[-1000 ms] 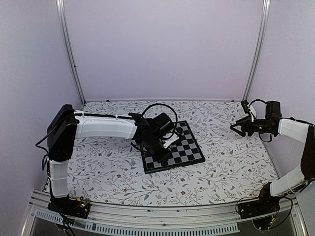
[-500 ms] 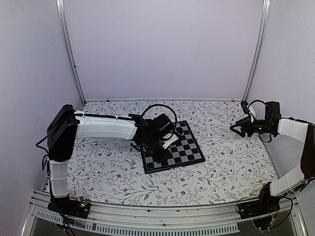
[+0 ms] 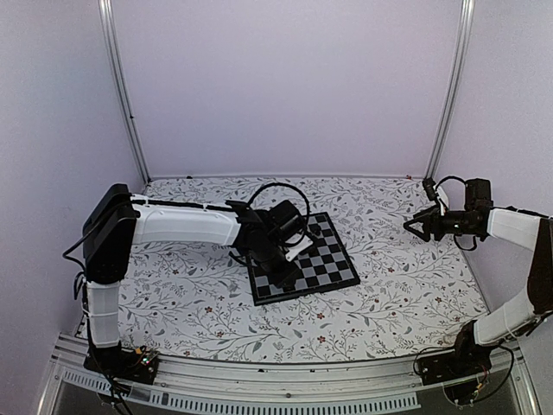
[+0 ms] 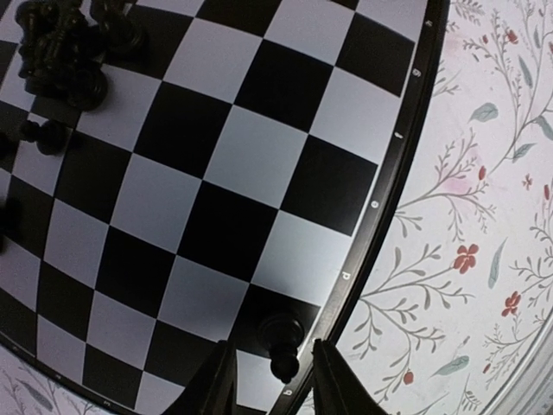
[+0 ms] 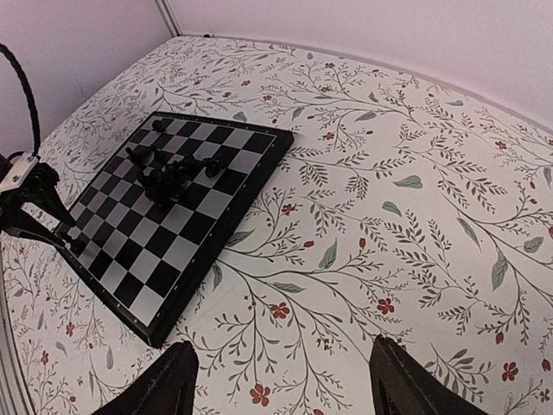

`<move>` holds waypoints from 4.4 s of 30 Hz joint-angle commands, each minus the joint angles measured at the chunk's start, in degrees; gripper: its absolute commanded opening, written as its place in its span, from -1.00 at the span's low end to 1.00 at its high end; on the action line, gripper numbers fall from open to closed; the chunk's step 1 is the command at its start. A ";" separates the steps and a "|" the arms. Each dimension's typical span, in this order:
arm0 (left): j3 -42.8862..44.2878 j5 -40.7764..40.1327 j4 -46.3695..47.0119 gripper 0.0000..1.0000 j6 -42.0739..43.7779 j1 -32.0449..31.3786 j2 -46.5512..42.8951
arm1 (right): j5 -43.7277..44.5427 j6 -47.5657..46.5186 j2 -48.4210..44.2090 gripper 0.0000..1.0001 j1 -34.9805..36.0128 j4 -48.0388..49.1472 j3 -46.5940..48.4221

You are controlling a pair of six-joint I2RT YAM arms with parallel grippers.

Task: Set up the chess pieces on the board
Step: Place the chess piece on the chessboard, then pick up the chess piece from the chessboard, then place the chess piece on the chessboard.

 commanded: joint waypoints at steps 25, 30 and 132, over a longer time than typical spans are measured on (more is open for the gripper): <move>26.62 -7.38 -4.56 -0.40 -3.51 8.64 13.69 | -0.49 -1.55 0.72 0.41 0.62 -1.62 2.05; 25.98 -6.32 -4.98 -0.41 -3.68 9.00 14.83 | -0.49 -1.64 1.04 0.41 0.61 -1.70 2.14; -1.33 -9.62 -5.49 -0.30 -2.06 5.52 -7.70 | -0.49 -2.00 2.90 0.40 1.16 -2.32 2.23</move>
